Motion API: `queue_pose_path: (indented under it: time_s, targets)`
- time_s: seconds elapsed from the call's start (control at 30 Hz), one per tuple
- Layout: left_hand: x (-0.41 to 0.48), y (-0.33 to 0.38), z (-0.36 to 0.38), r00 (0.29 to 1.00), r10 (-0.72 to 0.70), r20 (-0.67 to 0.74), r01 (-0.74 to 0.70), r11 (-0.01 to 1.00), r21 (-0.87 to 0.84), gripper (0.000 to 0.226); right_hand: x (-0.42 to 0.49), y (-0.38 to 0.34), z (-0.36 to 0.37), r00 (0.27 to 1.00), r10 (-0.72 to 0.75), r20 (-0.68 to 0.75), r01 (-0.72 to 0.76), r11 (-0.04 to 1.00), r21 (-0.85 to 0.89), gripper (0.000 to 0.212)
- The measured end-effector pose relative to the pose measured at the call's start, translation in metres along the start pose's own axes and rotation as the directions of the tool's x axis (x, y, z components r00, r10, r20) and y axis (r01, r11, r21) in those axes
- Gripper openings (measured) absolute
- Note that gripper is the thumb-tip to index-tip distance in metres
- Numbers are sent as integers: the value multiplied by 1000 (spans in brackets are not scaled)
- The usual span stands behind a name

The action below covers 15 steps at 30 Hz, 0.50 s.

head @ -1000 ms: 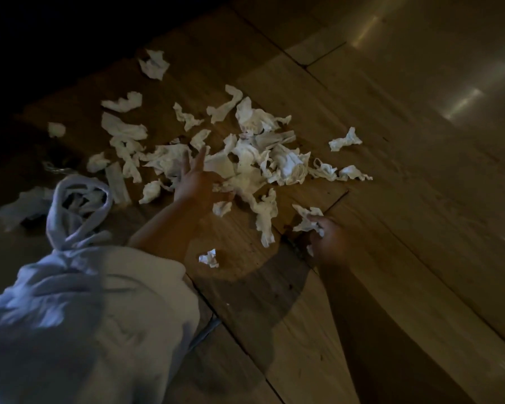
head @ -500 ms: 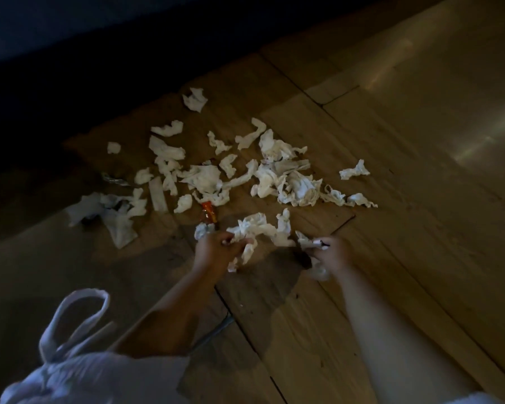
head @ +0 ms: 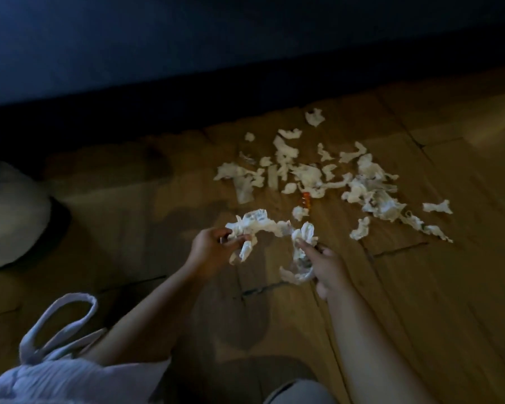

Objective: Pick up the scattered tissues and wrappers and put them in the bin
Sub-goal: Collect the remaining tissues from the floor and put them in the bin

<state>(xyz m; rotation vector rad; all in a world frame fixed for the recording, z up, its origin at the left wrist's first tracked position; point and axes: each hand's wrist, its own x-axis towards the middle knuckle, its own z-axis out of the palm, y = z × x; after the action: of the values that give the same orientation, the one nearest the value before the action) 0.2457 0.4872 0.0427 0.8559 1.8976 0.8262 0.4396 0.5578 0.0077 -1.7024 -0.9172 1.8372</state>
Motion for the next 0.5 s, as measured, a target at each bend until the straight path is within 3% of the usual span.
queue_pose_path:
  time_s: [0.1,0.23,0.3,0.4,0.5]
  targets:
    - [-34,-19,-60,996,-39,-81,37,999,-37,16,-30,-8,63,995,-53,81,57,997,-53,29]
    - [-83,-46,-146,975,-75,-210,43,988,-150,13,-76,-19,160,972,-84,218,109,988,-107,9]
    - [-101,-59,-196,956,-98,-276,46,981,-190,21,-99,-26,215,953,-108,284,152,979,-139,11]
    - [-119,-73,-276,926,-98,-366,18,976,-217,26,-130,-35,300,908,-123,400,205,964,-171,4]
    - [-124,-83,-351,892,-44,-450,-77,966,-247,12,-150,-48,382,848,-125,515,250,951,-180,6]
